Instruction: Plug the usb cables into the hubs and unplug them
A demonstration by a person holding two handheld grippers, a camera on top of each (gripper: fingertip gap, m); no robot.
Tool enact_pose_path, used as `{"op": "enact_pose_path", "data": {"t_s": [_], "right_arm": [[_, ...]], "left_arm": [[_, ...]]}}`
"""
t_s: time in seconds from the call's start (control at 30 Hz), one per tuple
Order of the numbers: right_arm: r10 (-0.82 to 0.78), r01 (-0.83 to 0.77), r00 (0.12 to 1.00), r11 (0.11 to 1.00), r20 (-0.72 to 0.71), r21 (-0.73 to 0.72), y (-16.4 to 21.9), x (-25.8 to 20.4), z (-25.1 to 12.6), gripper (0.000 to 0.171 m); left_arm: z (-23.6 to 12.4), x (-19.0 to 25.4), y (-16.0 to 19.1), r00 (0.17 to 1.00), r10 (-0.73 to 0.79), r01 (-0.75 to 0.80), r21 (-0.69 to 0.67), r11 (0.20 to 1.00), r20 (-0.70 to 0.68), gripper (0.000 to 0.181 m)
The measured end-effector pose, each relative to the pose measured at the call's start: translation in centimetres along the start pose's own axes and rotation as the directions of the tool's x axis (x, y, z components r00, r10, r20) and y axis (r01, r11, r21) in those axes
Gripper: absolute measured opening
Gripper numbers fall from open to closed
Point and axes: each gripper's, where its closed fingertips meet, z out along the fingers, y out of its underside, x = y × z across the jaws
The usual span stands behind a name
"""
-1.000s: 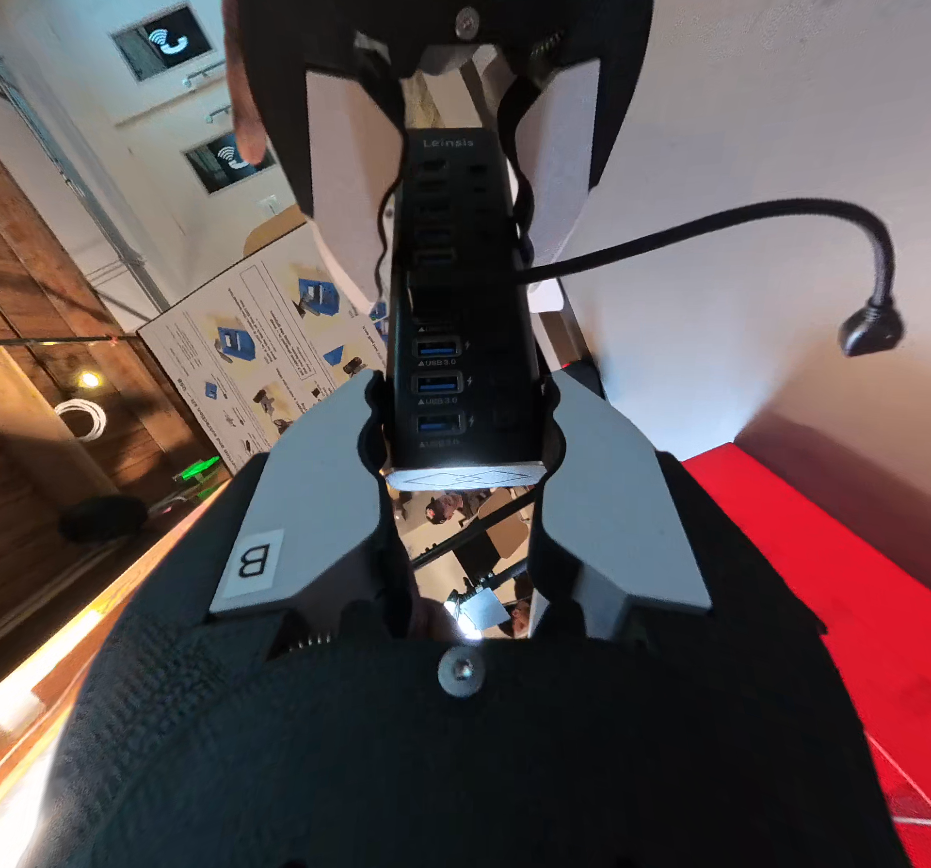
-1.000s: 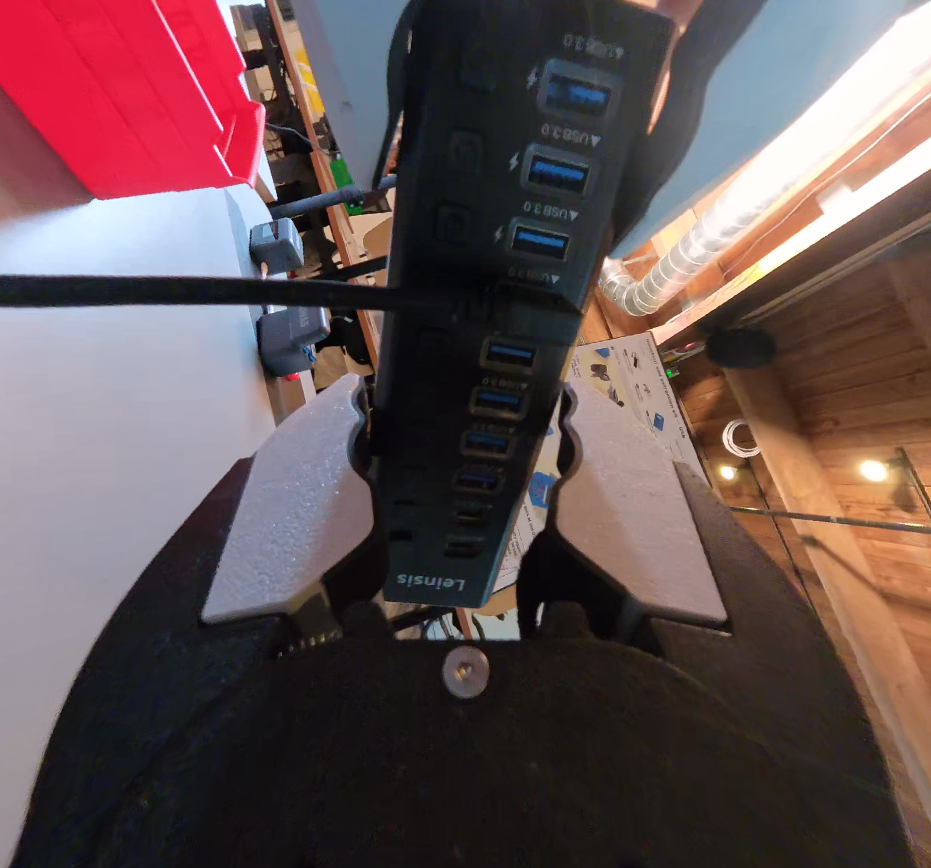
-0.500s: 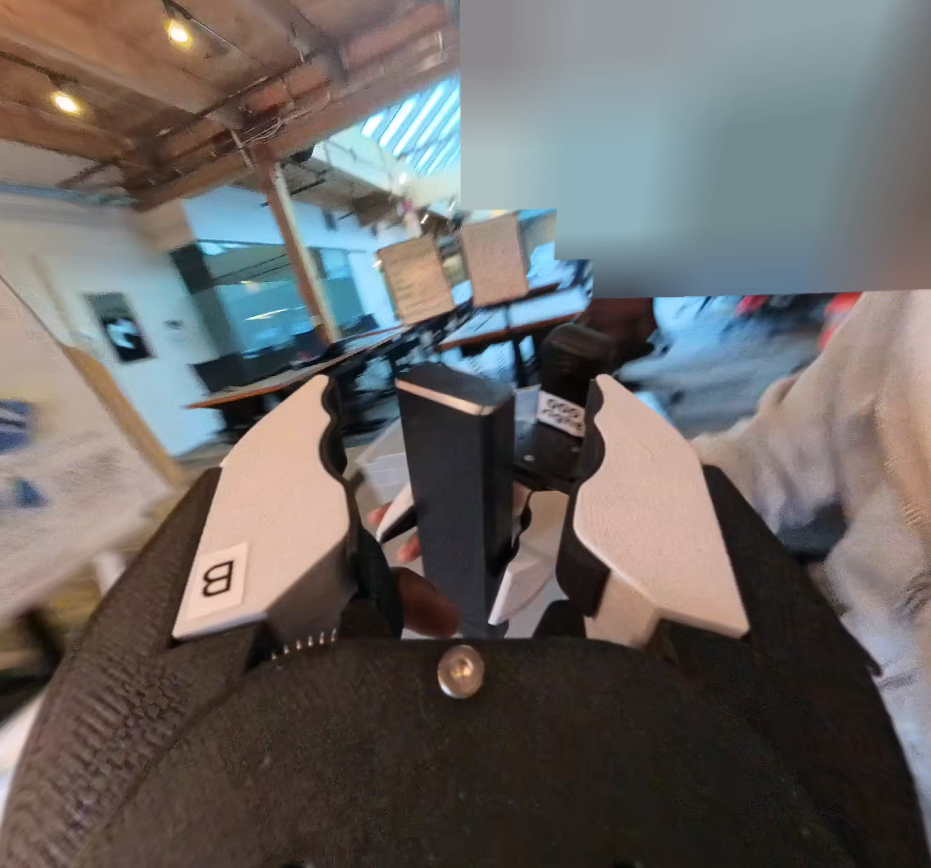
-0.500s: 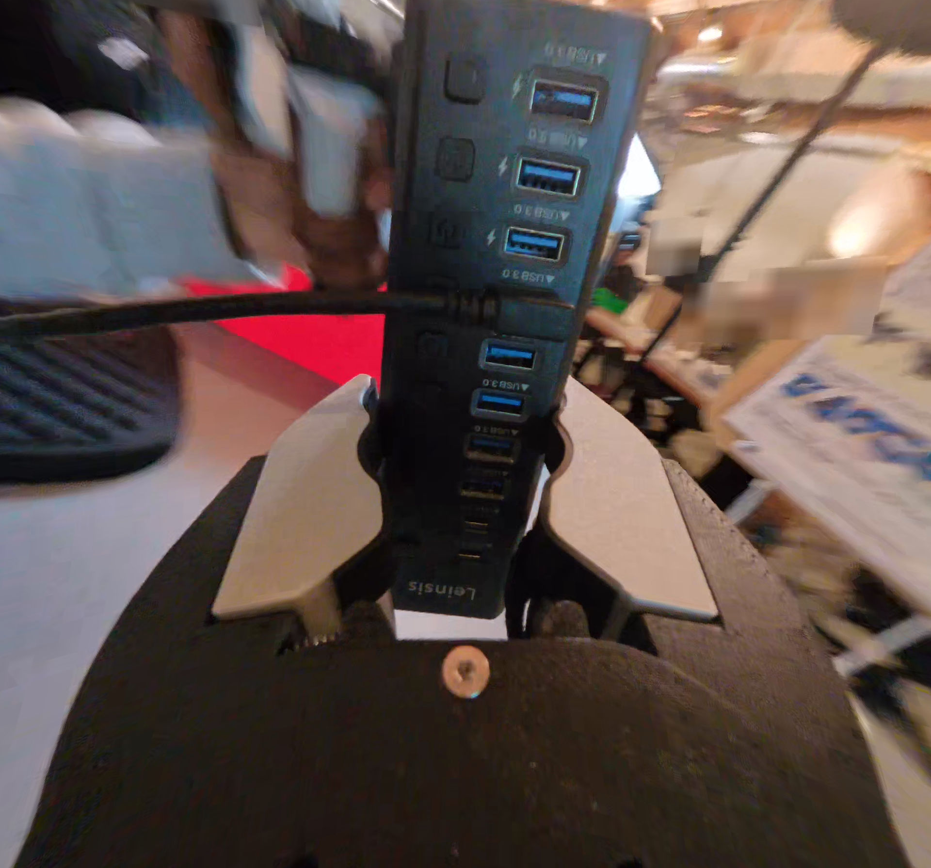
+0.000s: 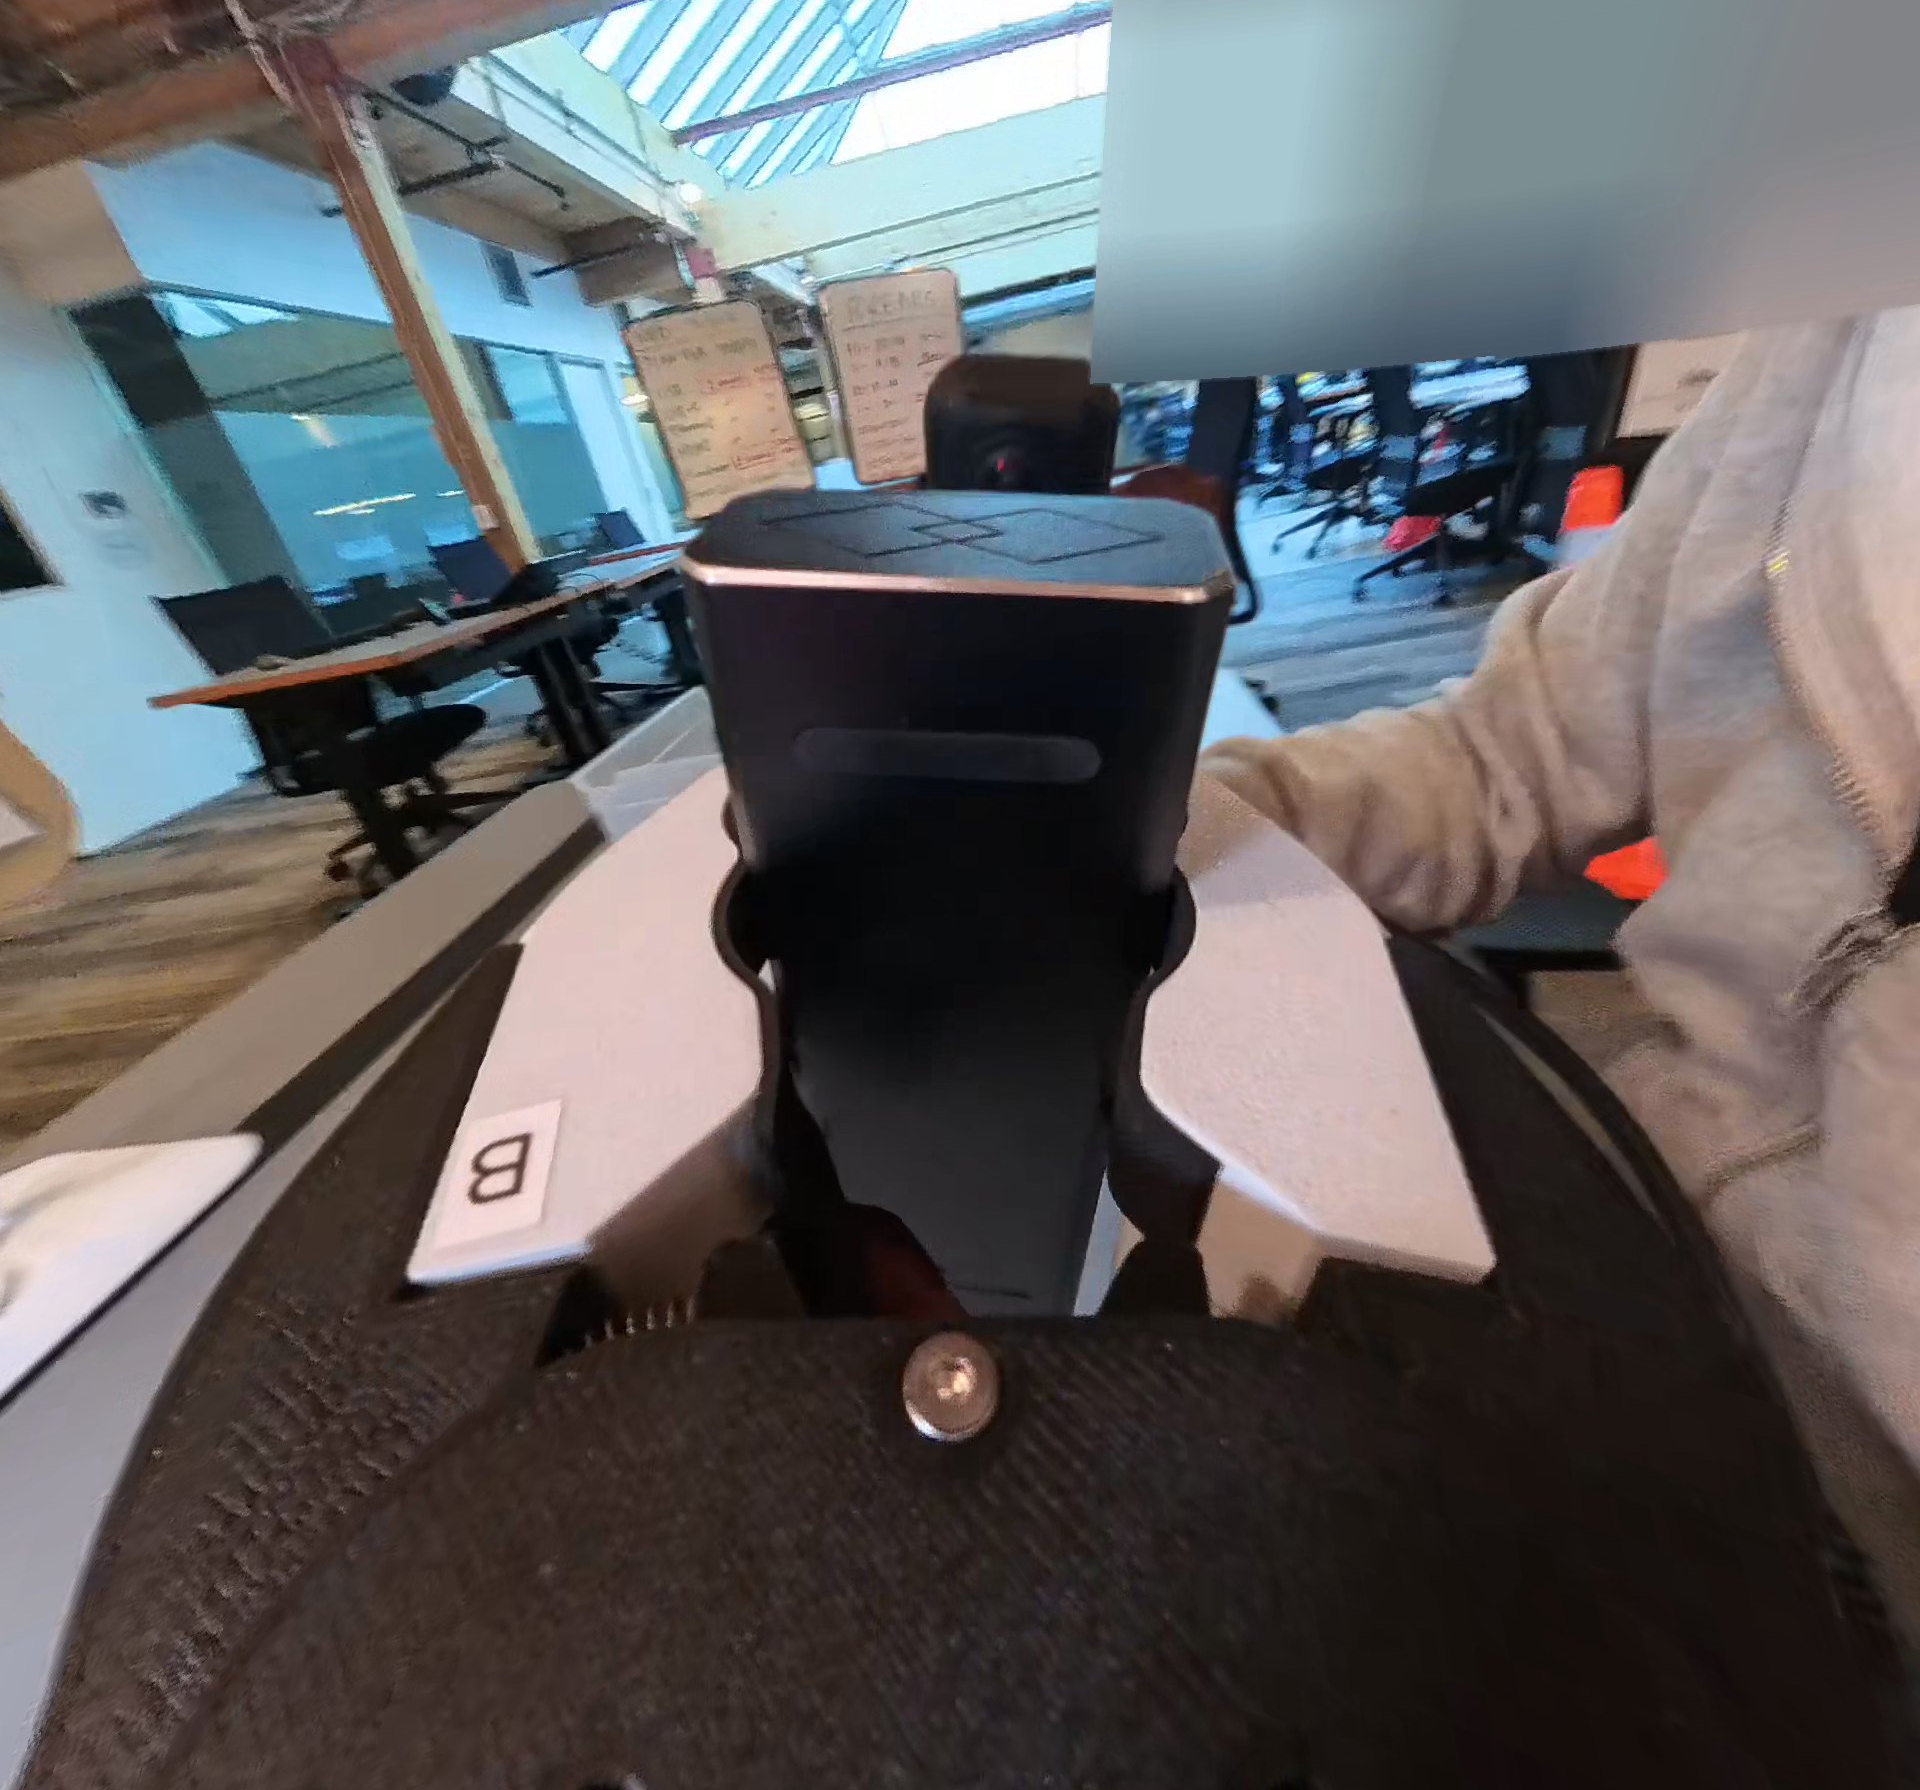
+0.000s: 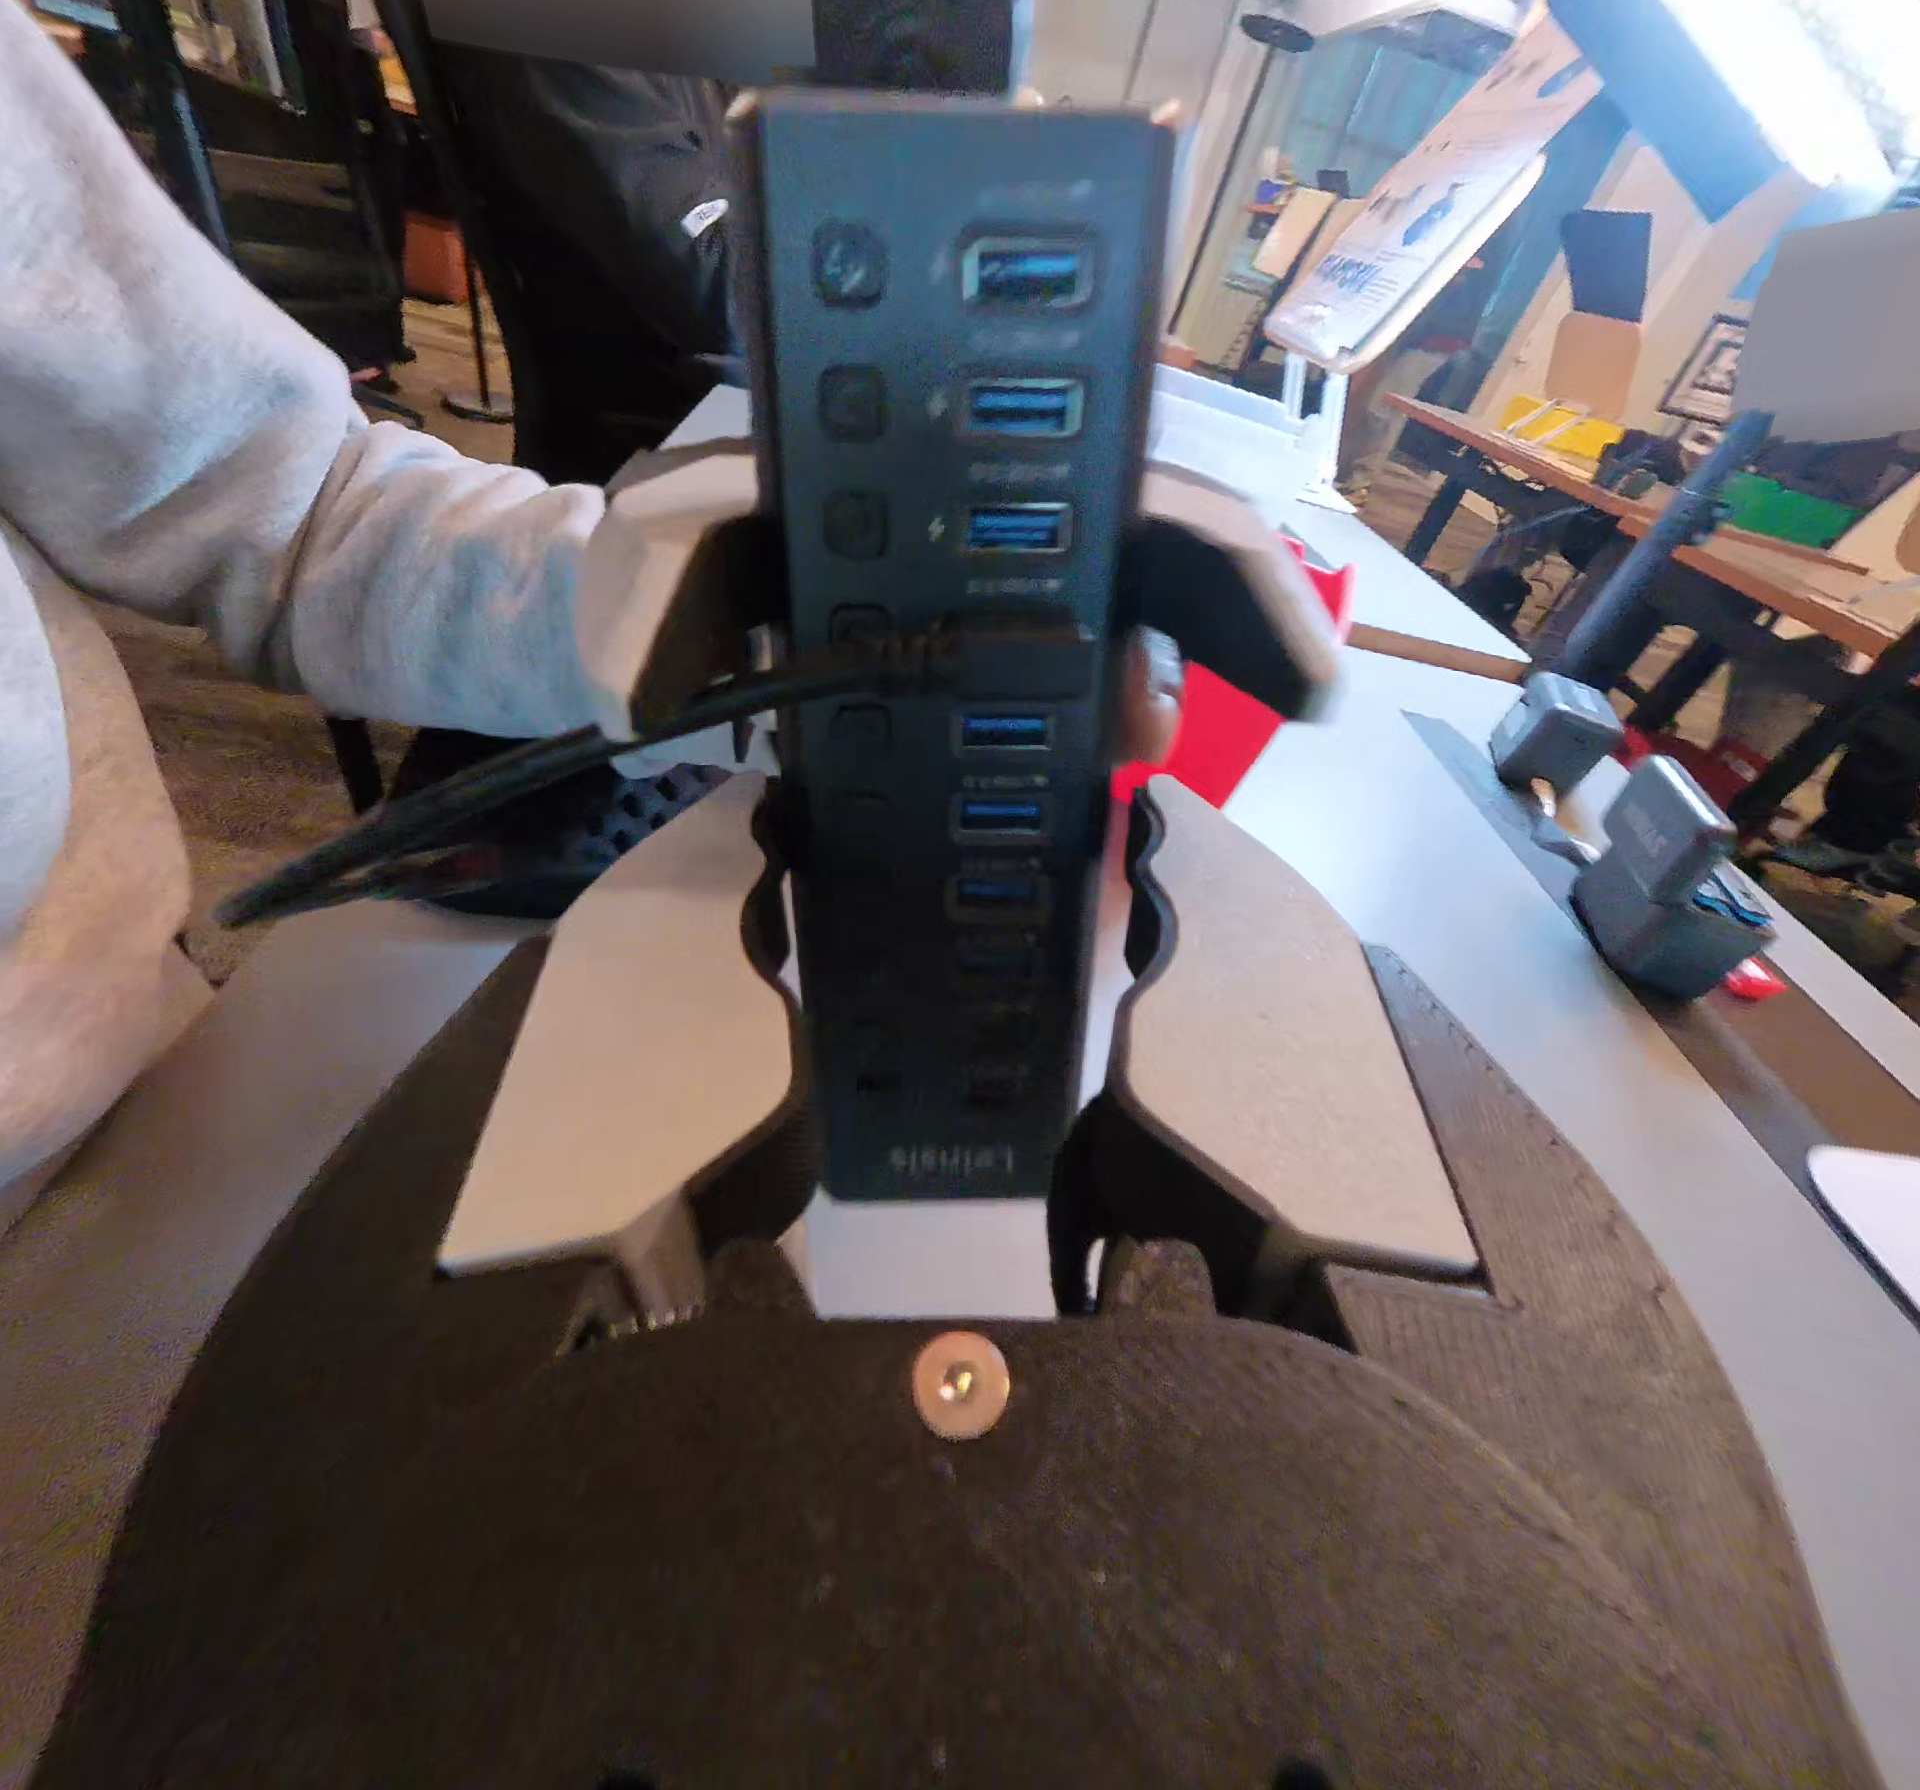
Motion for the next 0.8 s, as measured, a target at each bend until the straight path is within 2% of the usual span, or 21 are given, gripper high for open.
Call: {"op": "enact_pose_path", "data": {"t_s": [0.1, 0.2, 0.27, 0.3, 0.37, 0.43, 0.47, 0.53, 0.67, 0.8], "right_arm": [[0.142, -0.140, 0.987, 0.990, -0.070, 0.029, 0.2, 3.0, -2.2, 0.067], [0.431, -0.408, 0.899, 0.888, -0.077, 0.210, -1.1, 6.0, -4.5, 0.051], [0.601, -0.583, 0.797, 0.789, -0.050, 0.196, 0.0, 6.8, -4.4, 0.033], [0.666, -0.663, 0.745, 0.733, 0.034, 0.152, 0.2, 5.8, -3.8, 0.030], [0.793, -0.814, 0.572, 0.580, 0.212, 0.029, 0.1, 3.5, -2.6, 0.034], [0.866, -0.896, 0.412, 0.441, 0.282, -0.046, 0.4, 2.7, -1.7, 0.033], [0.877, -0.909, 0.384, 0.414, 0.288, -0.047, 0.6, 2.6, -1.4, 0.028], [0.886, -0.912, 0.390, 0.410, 0.250, -0.031, 1.5, 2.9, -1.0, 0.011], [0.894, -0.904, 0.410, 0.425, 0.181, -0.047, 2.4, 3.3, -1.0, 0.009], [0.907, -0.913, 0.382, 0.400, 0.177, -0.080, 2.7, 3.4, -1.2, 0.008]], "left_arm": [[-1.2, -2.1, 1.2, 0.990, 0.074, -0.070, -0.037, 0.997, 0.120, 0.072], [-2.0, -3.6, 2.1, 0.973, 0.125, -0.113, -0.068, 0.991, 0.196, 0.074], [-2.1, -3.9, 2.7, 0.965, 0.158, -0.141, -0.095, 0.985, 0.207, 0.074], [-2.0, -3.9, 3.1, 0.965, 0.167, -0.148, -0.107, 0.983, 0.203, 0.072], [-1.7, -3.7, 3.8, 0.965, 0.181, -0.157, -0.136, 0.978, 0.189, 0.072], [-1.5, -3.6, 4.5, 0.961, 0.202, -0.173, -0.161, 0.972, 0.186, 0.072], [-1.4, -3.5, 4.7, 0.960, 0.209, -0.178, -0.169, 0.969, 0.186, 0.072], [-1.4, -3.5, 5.0, 0.960, 0.208, -0.177, -0.171, 0.969, 0.187, 0.072], [-1.5, -4.0, 5.9, 0.945, 0.245, -0.198, -0.219, 0.956, 0.215, 0.072], [-1.5, -4.1, 6.3, 0.929, 0.284, -0.219, -0.268, 0.938, 0.237, 0.072]]}}
